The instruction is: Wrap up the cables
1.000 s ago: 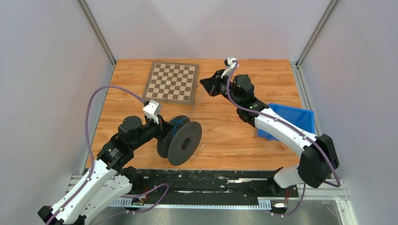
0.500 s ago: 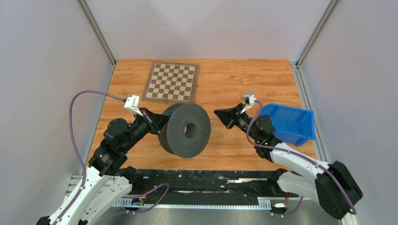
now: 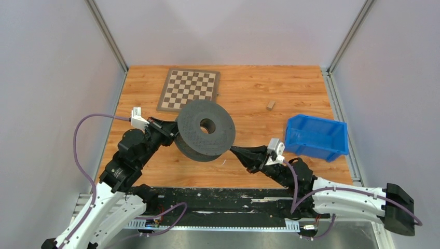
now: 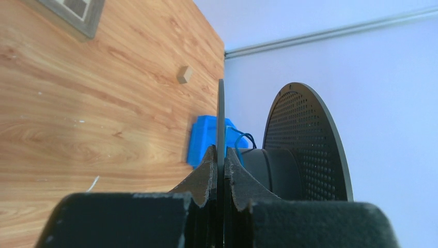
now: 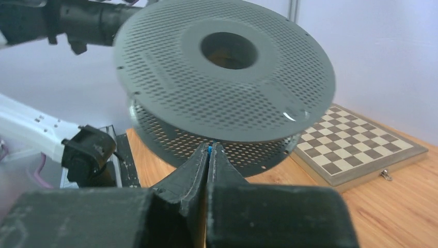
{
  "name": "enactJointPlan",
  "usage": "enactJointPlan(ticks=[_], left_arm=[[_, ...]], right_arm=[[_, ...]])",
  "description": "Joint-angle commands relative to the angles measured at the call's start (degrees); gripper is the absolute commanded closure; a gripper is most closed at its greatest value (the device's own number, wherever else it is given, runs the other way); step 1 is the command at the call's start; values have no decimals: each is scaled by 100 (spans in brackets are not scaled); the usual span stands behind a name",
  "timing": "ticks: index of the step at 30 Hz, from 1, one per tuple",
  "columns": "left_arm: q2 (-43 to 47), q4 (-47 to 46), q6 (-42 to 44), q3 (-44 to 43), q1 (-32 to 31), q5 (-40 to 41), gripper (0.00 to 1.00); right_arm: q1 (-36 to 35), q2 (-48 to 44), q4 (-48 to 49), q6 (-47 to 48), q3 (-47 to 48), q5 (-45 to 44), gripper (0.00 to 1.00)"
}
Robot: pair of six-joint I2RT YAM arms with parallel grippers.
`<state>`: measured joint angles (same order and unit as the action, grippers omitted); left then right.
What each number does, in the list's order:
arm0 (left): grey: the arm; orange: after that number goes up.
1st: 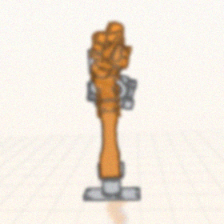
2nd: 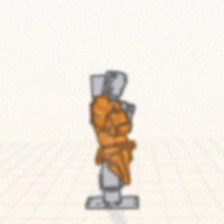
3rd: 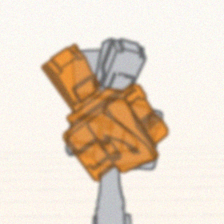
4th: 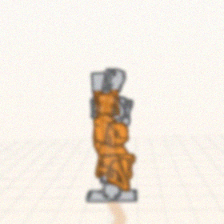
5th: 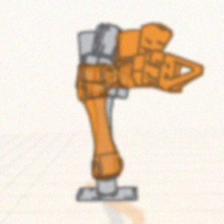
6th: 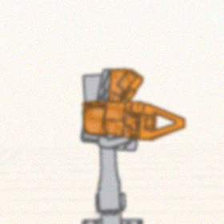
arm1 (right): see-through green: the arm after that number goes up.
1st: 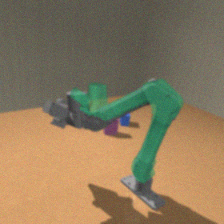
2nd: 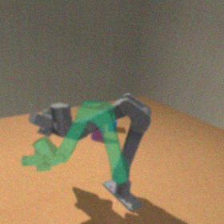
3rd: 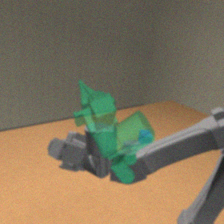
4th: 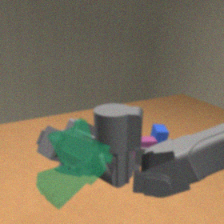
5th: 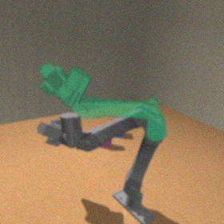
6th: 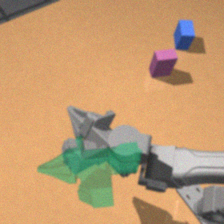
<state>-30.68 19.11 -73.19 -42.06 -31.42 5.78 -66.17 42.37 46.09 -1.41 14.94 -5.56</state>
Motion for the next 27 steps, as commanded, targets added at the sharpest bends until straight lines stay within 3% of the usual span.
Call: enactJointPlan(ticks=[1, 12, 18, 22, 27], left_arm=[[50, -32, -566, -194, 10, 687, 100], [-394, 282, 504, -371, 14, 1245, 100], [-666, 263, 1355, -348, 6, 1284, 100], [-752, -20, 2139, -194, 11, 1134, 100], [-838, -297, 3331, -68, 0, 749, 100]], right_arm=[[-710, 93, -13, 1256, 184, -815, 100], [-1584, 2076, -869, 1931, 2025, -989, 100], [-1596, 2747, -1204, 1685, 3011, -1026, 100], [-1413, 3219, -1945, 1442, 3890, -1037, 100], [-958, 3685, -2647, 542, 4721, -882, 100]])
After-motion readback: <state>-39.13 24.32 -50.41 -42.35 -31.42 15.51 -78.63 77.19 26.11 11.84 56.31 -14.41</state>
